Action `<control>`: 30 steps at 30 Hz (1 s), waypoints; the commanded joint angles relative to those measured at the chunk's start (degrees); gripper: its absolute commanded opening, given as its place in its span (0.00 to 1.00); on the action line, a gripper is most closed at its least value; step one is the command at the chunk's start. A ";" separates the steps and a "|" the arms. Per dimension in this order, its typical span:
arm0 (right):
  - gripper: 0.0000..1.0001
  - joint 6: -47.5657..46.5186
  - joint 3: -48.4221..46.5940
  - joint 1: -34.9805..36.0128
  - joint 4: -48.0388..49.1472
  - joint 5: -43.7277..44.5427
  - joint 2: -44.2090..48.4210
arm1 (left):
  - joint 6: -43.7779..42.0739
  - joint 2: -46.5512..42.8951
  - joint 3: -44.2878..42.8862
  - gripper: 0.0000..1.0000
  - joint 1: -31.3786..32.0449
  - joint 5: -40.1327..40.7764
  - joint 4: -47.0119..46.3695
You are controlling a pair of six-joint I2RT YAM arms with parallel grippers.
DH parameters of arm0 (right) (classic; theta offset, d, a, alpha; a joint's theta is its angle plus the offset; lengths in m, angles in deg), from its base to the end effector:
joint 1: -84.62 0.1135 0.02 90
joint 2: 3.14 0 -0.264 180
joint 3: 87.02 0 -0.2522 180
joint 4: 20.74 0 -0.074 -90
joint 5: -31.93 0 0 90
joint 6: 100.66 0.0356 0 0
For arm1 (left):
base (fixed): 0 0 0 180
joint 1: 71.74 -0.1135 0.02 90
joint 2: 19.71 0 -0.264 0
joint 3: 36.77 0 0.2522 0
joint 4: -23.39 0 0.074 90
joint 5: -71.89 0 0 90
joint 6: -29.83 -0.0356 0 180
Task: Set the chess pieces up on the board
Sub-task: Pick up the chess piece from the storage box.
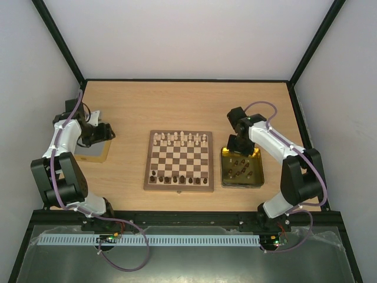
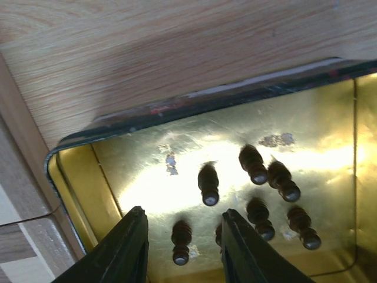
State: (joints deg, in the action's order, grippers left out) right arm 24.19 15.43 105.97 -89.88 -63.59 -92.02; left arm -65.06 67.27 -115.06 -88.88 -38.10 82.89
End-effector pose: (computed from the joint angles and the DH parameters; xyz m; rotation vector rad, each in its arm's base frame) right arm 0.2598 0.1052 0.2200 0.3441 3.0107 0.2478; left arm 0.2858 0.0754 0.2393 -0.1955 2.6754 -0.3651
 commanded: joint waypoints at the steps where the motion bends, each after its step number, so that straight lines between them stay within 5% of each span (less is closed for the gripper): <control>1: 0.32 -0.66 1.07 -0.74 3.69 -2.51 -1.33 | 0.20 -1.42 0.85 0.74 0.20 0.70 0.41; 30: 0.24 -2.80 5.90 -4.70 5.50 -6.02 -5.54 | 0.58 -1.81 1.13 0.74 0.20 0.83 -0.08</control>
State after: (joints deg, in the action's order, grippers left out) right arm 22.13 21.03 101.77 -84.65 -70.04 -96.24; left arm -65.01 66.46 -114.43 -88.77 -37.38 82.80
